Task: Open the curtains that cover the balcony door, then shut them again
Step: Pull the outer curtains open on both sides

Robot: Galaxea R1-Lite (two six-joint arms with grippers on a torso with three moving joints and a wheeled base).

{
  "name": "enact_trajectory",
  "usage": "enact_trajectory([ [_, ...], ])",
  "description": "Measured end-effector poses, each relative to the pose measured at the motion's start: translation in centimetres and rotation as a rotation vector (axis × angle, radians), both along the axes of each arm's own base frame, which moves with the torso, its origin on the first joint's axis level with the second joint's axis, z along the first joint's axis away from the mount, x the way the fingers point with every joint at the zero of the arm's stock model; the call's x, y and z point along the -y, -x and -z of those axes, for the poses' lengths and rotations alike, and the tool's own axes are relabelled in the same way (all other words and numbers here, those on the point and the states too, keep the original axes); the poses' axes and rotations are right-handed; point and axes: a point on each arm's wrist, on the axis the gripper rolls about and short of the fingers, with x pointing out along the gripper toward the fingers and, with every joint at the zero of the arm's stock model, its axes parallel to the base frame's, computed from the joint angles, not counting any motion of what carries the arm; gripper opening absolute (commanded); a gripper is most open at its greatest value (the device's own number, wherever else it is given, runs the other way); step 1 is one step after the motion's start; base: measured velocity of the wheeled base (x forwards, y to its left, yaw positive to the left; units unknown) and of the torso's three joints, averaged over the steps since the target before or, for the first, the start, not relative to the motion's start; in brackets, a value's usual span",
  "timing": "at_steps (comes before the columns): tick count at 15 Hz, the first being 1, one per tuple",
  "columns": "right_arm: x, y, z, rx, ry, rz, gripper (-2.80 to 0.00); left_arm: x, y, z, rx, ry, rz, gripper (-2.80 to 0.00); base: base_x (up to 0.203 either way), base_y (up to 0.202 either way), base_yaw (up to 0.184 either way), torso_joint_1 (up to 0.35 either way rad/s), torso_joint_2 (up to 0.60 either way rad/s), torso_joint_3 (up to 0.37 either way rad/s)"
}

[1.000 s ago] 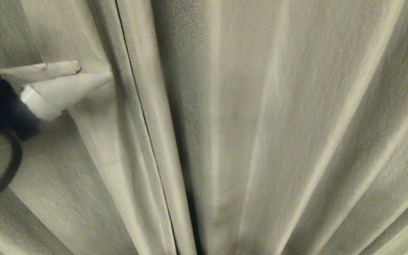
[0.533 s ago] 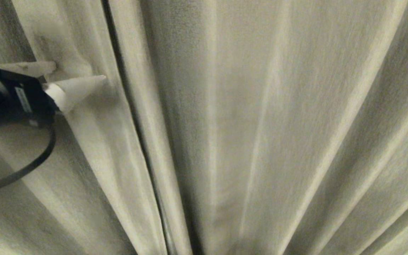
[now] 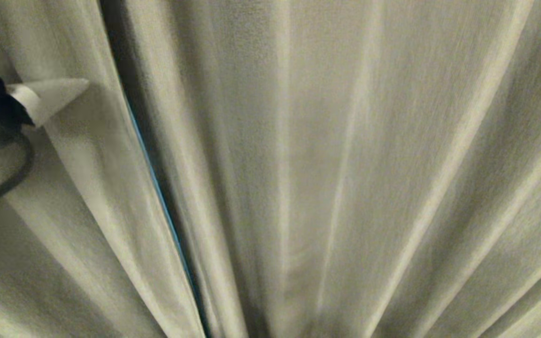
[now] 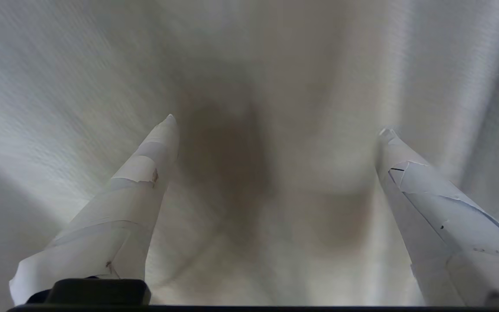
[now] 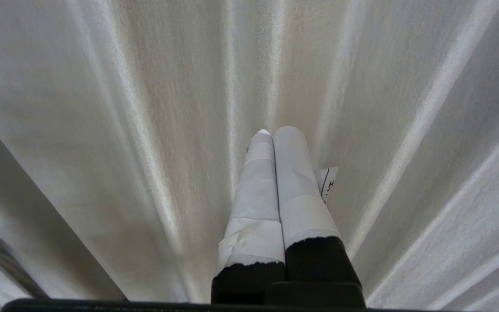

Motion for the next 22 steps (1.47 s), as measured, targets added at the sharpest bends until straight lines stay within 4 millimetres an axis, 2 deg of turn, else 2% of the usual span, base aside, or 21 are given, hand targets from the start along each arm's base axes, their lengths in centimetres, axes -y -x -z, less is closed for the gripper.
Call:
enact_trajectory([
  [5, 0.0, 0.0, 0.0, 0.0, 0.0, 0.0, -2.8, 0.1, 0.6, -0.7, 0.021, 0.016, 0.032, 0.0, 0.0, 0.0, 0.0, 0.0, 0.0, 0.0],
  [9, 0.0, 0.0, 0.0, 0.0, 0.0, 0.0, -2.8, 1.4, 0.1, -1.2, 0.027, 0.077, 0.094, 0.0, 0.0, 0.0, 0.0, 0.0, 0.0, 0.0],
  [17, 0.0, 0.0, 0.0, 0.0, 0.0, 0.0, -2.8, 5.0, -4.4, -1.9, 0.076, 0.118, 0.123, 0.0, 0.0, 0.0, 0.0, 0.0, 0.0, 0.0],
  [22, 0.0, 0.0, 0.0, 0.0, 0.0, 0.0, -2.8, 6.2, -6.8, -1.0, 0.062, 0.099, 0.093, 0.0, 0.0, 0.0, 0.0, 0.0, 0.0, 0.0],
])
